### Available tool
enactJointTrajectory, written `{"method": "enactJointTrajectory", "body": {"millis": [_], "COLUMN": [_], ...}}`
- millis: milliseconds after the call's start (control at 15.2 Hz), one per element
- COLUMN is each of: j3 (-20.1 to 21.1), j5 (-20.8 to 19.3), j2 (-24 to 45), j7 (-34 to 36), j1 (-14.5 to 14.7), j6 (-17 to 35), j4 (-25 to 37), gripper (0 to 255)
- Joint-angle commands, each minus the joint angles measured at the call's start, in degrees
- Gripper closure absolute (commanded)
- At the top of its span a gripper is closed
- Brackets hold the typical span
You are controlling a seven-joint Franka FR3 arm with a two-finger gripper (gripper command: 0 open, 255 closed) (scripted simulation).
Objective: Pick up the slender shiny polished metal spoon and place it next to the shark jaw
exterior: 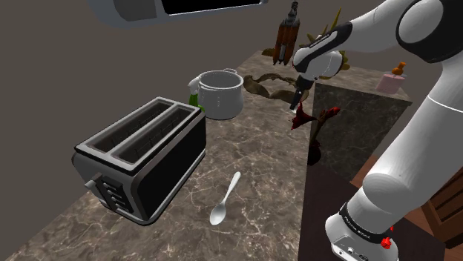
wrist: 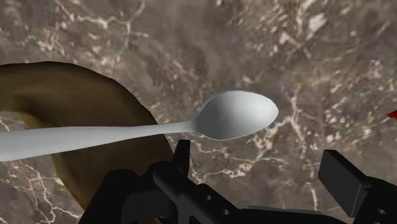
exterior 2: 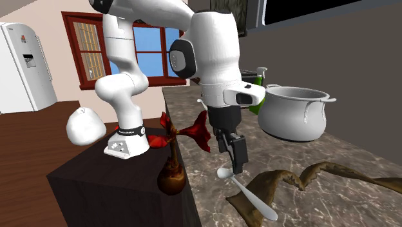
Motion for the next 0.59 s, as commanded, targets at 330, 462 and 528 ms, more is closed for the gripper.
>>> {"method": "enactJointTrajectory", "body": {"millis": [330, 462, 528], "j3": [-0.29, -0.29, -0.29], "j5": [-2.56, -2.56, -2.56], "j2": [-3.49, -3.49, -3.49], "j7": [1.90, 1.90, 1.90], "j1": [0.01, 0.01, 0.01], "j6": [-4.32, -4.32, -4.32], "j4": [1.23, 1.23, 1.23], "gripper": [0, 0, 0]}}
